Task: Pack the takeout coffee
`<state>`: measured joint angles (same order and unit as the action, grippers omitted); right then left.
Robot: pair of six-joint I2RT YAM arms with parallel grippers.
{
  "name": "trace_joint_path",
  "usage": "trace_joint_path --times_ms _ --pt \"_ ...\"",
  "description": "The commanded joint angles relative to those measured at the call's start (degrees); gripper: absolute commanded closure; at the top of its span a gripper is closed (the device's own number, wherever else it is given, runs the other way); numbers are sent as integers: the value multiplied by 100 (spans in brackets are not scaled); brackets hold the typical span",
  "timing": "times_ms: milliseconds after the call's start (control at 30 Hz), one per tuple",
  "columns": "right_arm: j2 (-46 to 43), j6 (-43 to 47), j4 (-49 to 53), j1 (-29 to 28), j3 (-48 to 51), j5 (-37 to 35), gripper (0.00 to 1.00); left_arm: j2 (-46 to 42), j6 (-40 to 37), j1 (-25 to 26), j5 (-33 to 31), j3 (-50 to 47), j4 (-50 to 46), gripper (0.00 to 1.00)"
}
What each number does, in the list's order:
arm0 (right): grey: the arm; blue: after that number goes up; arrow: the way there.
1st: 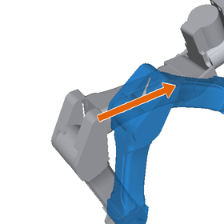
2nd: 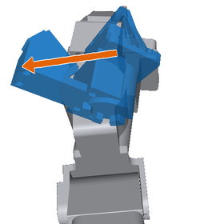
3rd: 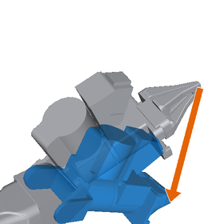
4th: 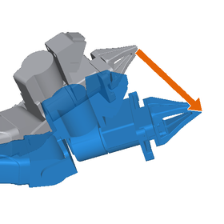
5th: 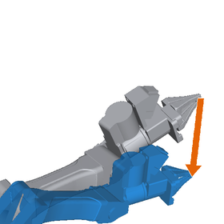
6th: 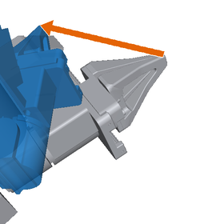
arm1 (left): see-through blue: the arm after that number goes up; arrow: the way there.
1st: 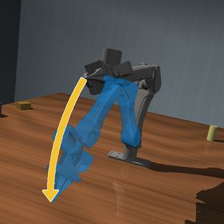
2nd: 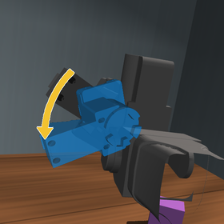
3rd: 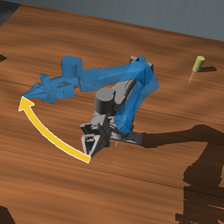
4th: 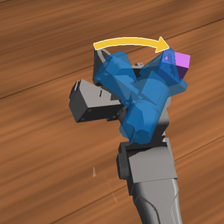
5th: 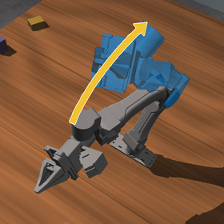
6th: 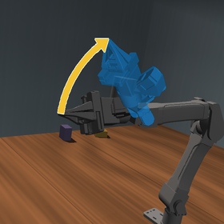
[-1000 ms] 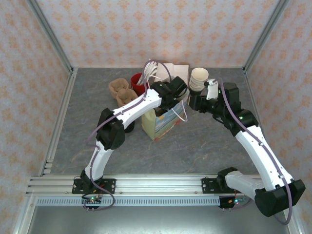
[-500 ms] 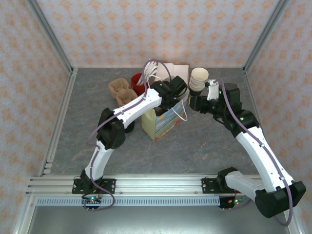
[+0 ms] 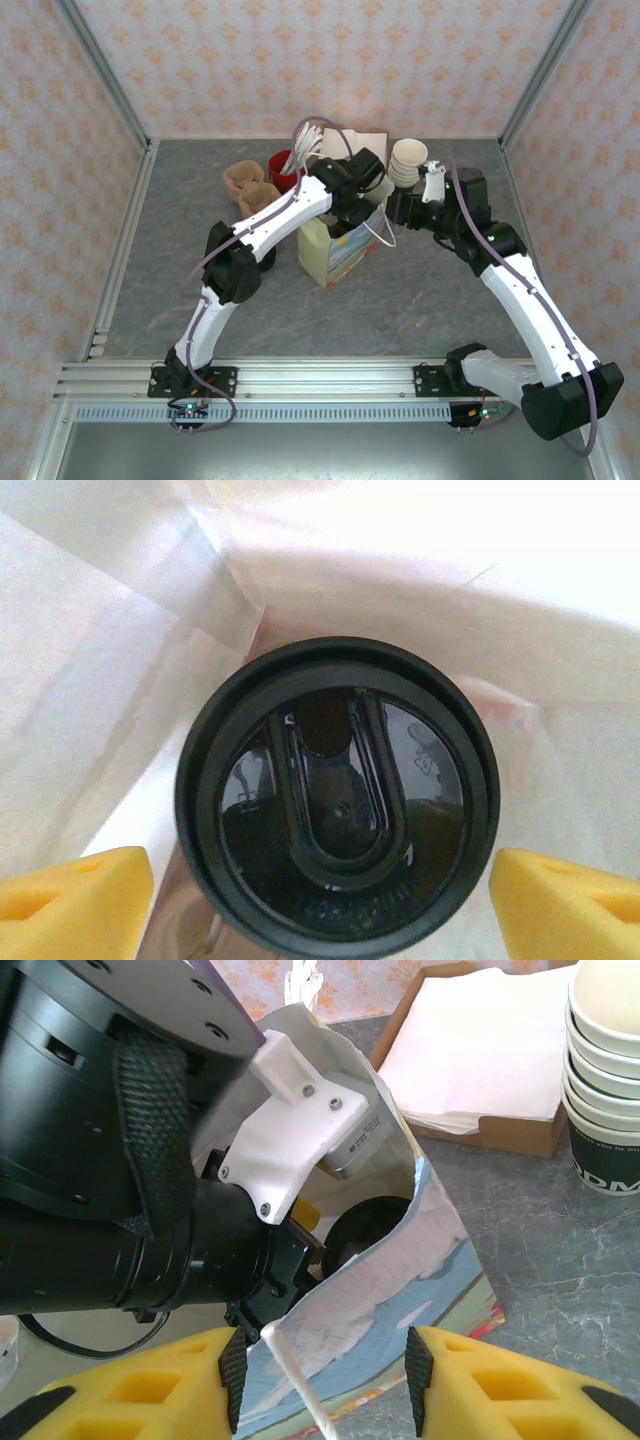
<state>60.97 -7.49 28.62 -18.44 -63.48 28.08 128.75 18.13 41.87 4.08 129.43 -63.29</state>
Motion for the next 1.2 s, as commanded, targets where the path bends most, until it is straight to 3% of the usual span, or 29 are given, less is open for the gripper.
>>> trace_joint_path --times_ms 0,433,1167 --pt "-19 -134 -146 7 -219 -1 52 -160 -5 -30 -54 308 -282 10" --pt "647 -1112 357 2 -987 -378 38 -287 162 -29 -38 697 -673 6" --pt "1179 -1333 1119 -188 -1175 -609 39 -653 548 -17 -9 630 -805 7"
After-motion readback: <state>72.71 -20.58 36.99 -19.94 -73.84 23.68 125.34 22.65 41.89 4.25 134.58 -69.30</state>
